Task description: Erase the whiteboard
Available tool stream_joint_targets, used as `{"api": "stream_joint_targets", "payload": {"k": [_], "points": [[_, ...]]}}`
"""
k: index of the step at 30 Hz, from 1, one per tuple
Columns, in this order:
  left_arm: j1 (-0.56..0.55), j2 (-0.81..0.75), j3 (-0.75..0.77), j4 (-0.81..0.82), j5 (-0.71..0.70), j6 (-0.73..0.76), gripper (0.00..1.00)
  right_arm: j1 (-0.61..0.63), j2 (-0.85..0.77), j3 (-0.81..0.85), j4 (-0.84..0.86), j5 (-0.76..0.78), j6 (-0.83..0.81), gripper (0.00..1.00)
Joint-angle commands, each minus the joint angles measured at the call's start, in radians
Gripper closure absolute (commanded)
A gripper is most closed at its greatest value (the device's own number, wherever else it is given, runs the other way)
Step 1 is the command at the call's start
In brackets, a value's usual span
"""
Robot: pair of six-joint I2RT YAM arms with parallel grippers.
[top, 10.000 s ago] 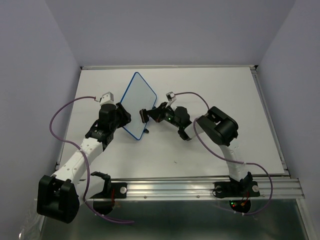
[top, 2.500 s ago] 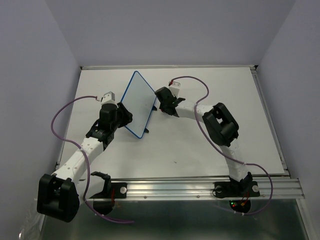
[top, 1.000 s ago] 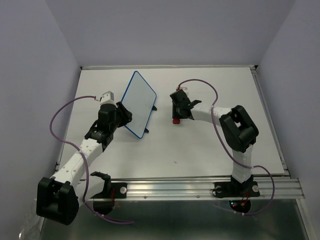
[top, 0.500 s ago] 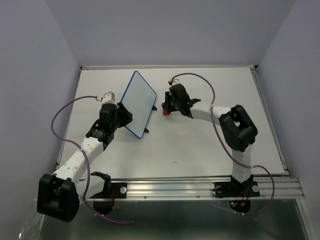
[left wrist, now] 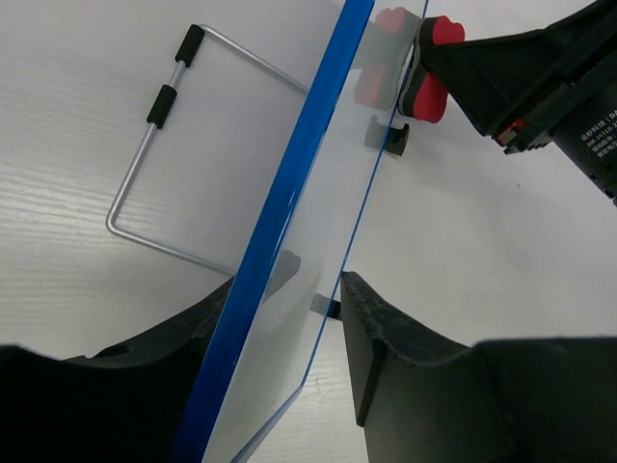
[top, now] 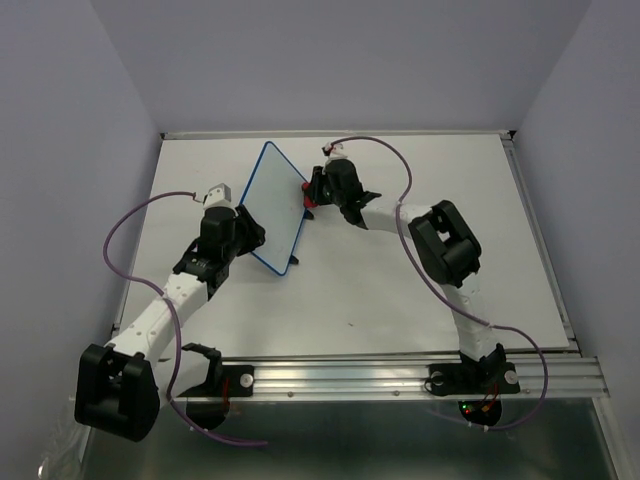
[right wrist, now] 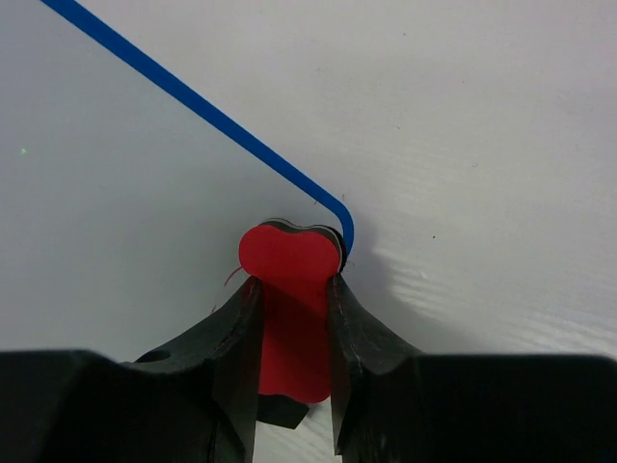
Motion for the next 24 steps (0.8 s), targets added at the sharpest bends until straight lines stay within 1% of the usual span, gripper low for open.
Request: {"api": "stream_joint_targets", "payload": {"k": [1,5,7,9,13,14,18,21,24], "points": [[-0.004,0.007,0.031,0.019,0.006,0.026,0.49,0.005,0.019,0.058,0.111,-0.049,0.049,0.99],[-0.006,0.008,0.037,0.019,0.008,0.033,0.5,0.005,0.012,0.014,0.204,-0.189,0.062,0.98],[-0.005,0.007,0.039,0.022,0.009,0.038,0.5,0.005,-0.001,-0.023,0.255,-0.233,0.07,0.96],[-0.004,0.01,0.039,0.025,0.009,0.039,0.5,0.005,-0.016,-0.046,0.287,-0.235,0.09,0.95],[-0.004,0.03,0.043,0.025,0.011,0.041,0.51,0.005,-0.008,-0.031,0.286,-0.171,0.154,0.94],[-0.004,0.031,0.046,0.025,0.013,0.043,0.52,0.005,0.005,-0.029,0.275,-0.157,0.206,0.94],[-0.005,0.042,0.053,0.025,0.019,0.046,0.52,0.005,0.033,-0.013,0.272,-0.155,0.271,0.94],[-0.006,0.044,0.057,0.025,0.022,0.05,0.52,0.005,0.064,0.01,0.241,-0.093,0.3,0.94],[-0.004,0.042,0.057,0.023,0.025,0.055,0.52,0.005,0.088,0.038,0.177,0.047,0.337,0.94]]}}
